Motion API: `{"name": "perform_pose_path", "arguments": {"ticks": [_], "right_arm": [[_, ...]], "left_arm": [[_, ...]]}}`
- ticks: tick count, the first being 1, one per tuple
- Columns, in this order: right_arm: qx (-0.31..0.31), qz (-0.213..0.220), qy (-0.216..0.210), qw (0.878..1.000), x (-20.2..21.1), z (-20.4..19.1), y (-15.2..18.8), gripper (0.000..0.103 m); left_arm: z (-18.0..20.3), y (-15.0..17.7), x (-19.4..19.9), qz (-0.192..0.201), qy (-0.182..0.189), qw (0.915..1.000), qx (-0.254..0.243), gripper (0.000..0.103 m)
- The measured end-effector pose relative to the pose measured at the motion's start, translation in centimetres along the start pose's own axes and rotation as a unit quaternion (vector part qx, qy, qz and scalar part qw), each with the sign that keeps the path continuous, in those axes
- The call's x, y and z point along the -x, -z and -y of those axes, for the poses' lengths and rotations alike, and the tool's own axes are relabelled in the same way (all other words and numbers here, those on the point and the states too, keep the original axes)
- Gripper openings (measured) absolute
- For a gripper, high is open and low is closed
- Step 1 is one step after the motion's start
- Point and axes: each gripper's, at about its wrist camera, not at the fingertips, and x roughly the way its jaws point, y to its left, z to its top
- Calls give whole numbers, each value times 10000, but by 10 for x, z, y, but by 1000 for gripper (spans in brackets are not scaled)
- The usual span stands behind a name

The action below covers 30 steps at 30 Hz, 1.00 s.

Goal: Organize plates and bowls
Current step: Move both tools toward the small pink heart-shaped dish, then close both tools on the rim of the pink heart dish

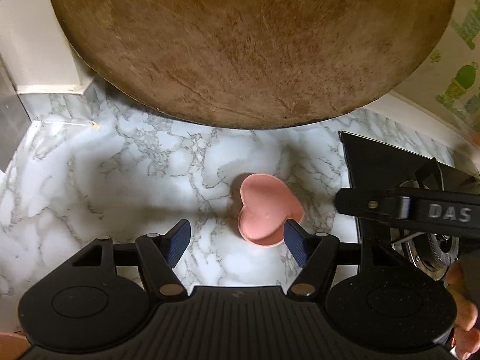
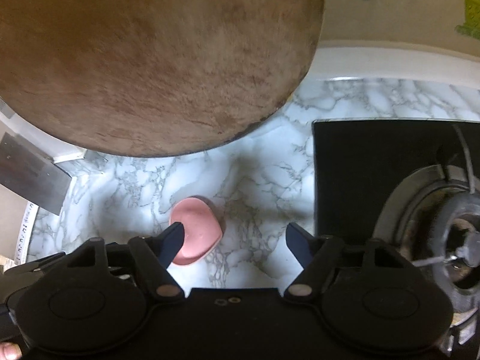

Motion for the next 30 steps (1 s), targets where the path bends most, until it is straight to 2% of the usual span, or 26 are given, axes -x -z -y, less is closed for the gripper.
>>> {"name": "perform_pose_path", "arguments": {"ticks": [9,14,16,21,23,30], "right_arm": [[-45,-239,-94,9997,-31,-3,-2,51],[0,-277,-112,9996,-38,-7,-2,33],[7,-296,-126,9995,-39,-8,-2,31],[63,-298,-119,9995,-42,-10,0,20],[77,-293,-111,9995,-43,-10,1,14],[131,-273,-105,9995,-43,-13,4,6]], "left_arm": [[2,-3,-24,-81,-46,9999,-51,68],[0,-3,-32,-104,-64,9999,7,67],[0,-3,-34,-93,-69,9999,-3,67],[0,-1,-38,-93,-17,10000,-14,55],[1,1,-39,-97,26,9999,-53,39],[2,3,-44,-165,61,9998,-54,16]]}}
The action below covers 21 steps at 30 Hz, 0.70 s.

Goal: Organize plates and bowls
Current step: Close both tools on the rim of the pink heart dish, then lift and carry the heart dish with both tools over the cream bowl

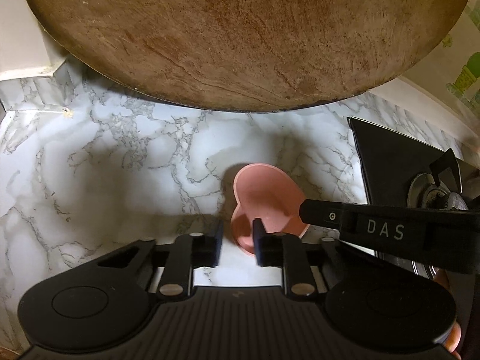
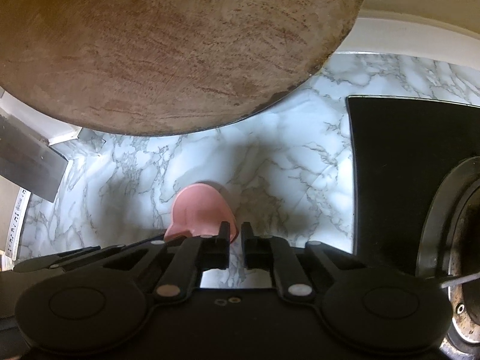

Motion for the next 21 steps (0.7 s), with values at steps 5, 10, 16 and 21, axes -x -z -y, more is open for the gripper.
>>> {"name": "perform_pose_path", "arguments": {"ticks": [5,10,16,21], "right_arm": [[34,32,23,10000,1,-2,3,5],[26,39,20,10000,6,-4,6,4],[18,108,11,9999,18,-7,12,4],[49,182,35,9998,35,-11,18,4]], "left_arm": [[-1,1,-2,-41,-49,10000,-22,9],[-1,3,2,-43,2,10000,-53,7],[-1,9,9,-61,59,9999,-107,7],[2,15,23,-50,120,9997,-196,7]]}}
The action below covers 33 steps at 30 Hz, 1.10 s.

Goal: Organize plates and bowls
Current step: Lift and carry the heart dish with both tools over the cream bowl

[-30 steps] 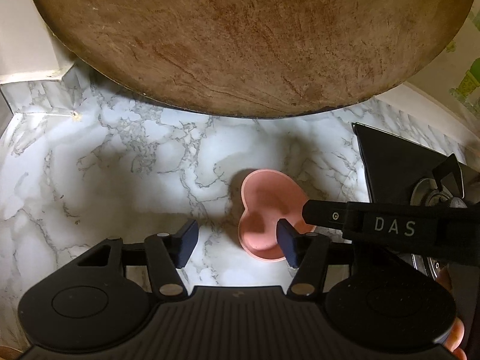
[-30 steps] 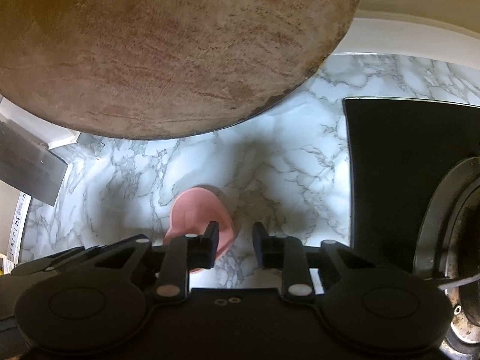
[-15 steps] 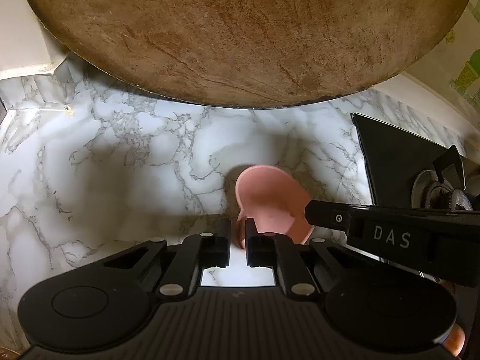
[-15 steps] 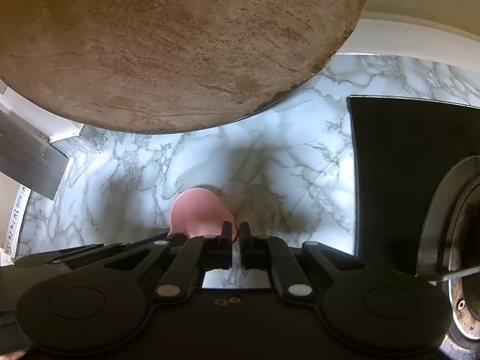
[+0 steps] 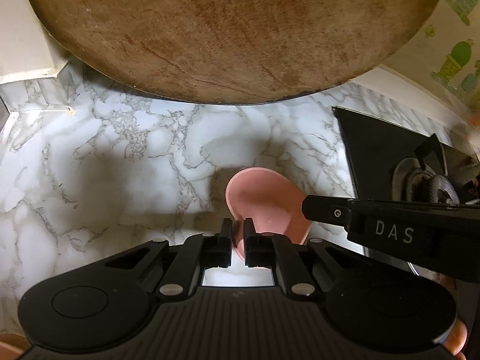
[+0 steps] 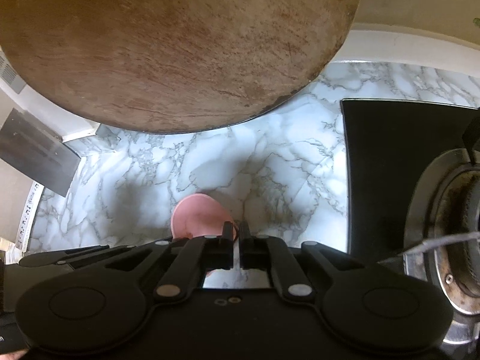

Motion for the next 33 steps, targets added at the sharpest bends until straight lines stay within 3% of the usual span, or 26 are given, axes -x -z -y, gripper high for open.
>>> {"name": "perform_pose_path", "arguments": {"ticks": [19,33], "right_arm": [[159,538,121,9984,92,-24,38,4],[-1,915,345,9952,148,-41,91,4]], "left_arm": [[19,26,80,162,481,9978,-429,7],[35,62,129,203,771,9937,-788,7]]}}
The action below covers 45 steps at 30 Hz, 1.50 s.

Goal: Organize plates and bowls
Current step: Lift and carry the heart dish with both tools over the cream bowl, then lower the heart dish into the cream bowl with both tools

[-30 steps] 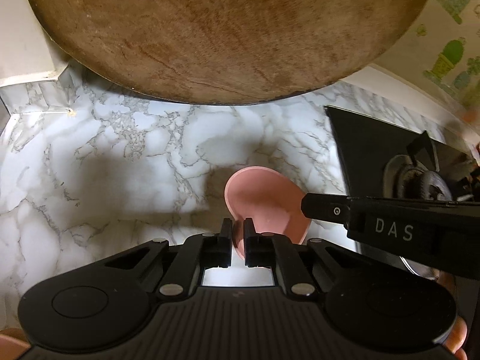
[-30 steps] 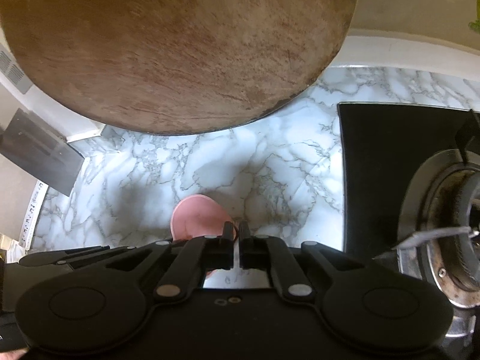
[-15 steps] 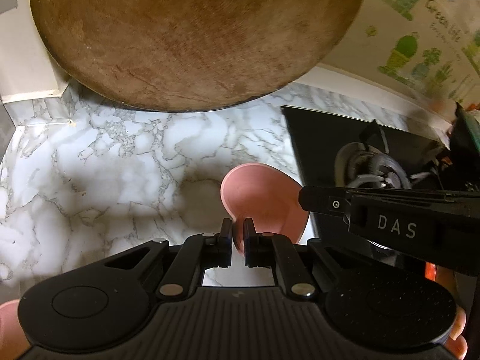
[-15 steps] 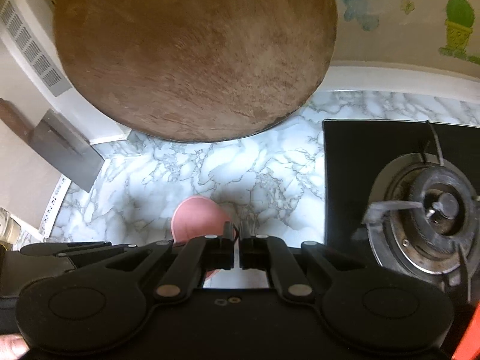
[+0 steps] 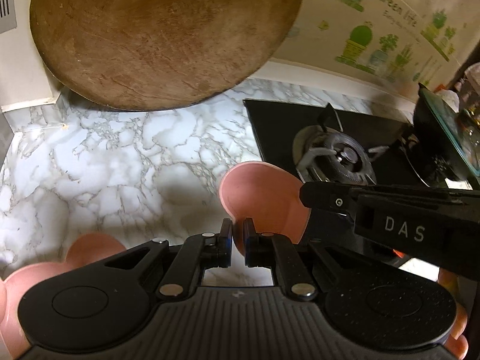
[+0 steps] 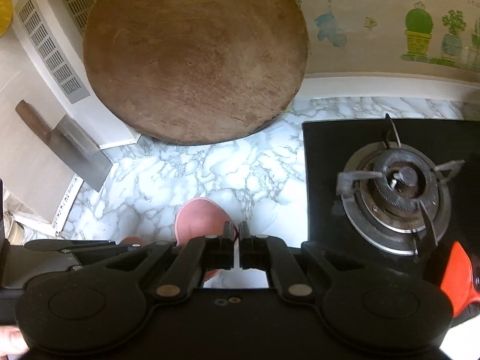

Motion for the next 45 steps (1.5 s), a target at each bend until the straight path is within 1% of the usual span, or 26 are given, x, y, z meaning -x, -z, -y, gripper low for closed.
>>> {"name": "perform_pose_path", "arguments": {"ticks": [12,20,28,34,39,45], "right_arm": [[-229,13,84,9997,35,-10,44,4],[-377,-106,112,9992,42,-10,74,4],[-424,-249,139,9987,41,-10,99,4],[-488,-421,207,9977,32,-3,114,4],[-527,-467,193,9973,27,0,118,4],[-369,-492,276,9977,17,-5,116,4]], "left_arm": [[15,41,35,-80,146,9993,-338,7],[19,69,44,-193,207,9985,-469,7],[19,92,40,-459,232,9970,-585,7],[22,101,33,-600,239,9956,-673,7],[25,104,24,-659,169,9946,-778,7],[21,105,12,-774,78,9942,-747,7]]}}
